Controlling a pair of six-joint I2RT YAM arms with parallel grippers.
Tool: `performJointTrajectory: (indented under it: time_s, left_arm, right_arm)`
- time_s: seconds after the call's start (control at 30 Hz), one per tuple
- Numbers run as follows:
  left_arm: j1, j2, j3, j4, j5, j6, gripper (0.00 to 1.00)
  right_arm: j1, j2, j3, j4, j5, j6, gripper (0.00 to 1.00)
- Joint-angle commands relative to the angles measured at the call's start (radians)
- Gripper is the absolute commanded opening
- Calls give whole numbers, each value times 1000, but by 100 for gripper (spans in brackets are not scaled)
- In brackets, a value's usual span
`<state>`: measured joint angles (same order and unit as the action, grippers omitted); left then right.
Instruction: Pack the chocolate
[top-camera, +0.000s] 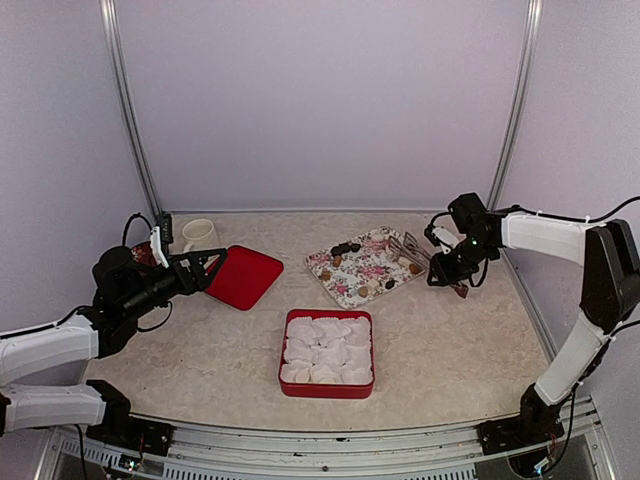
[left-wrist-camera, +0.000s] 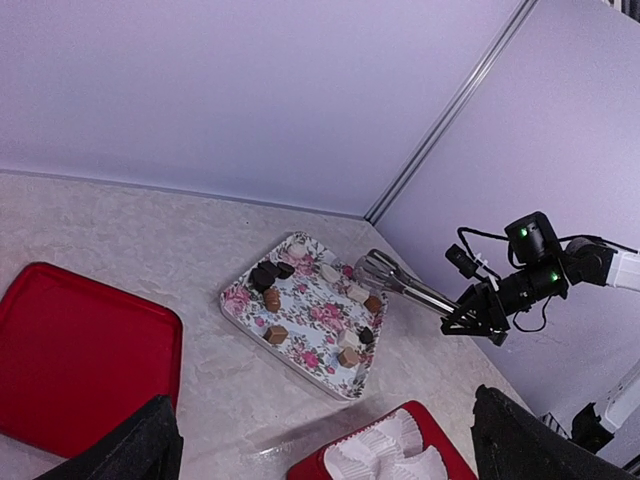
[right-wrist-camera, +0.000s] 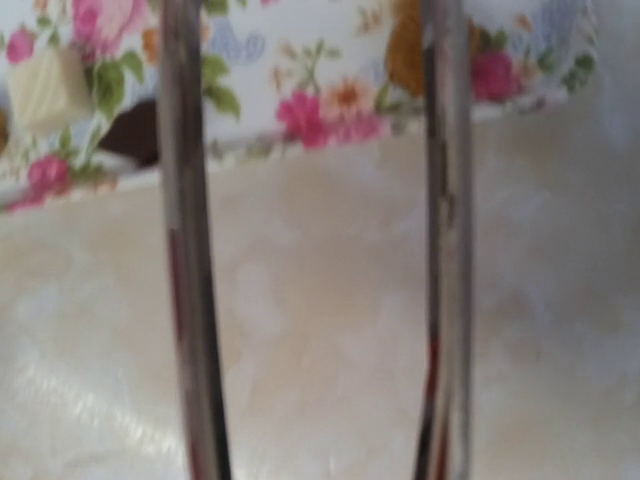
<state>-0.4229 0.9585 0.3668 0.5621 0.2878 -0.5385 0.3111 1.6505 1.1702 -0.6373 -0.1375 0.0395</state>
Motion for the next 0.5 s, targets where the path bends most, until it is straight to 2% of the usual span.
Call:
performJointTrajectory:
  time_s: [0.0, 0.47]
  left_arm:
    - [10, 26, -10, 47, 8, 10, 99]
    - [31, 37, -28, 61, 21, 13, 99]
  right_arm:
    - [-6, 38, 30, 70, -23, 12, 39]
    - [-7, 203, 163, 75, -4, -18, 39]
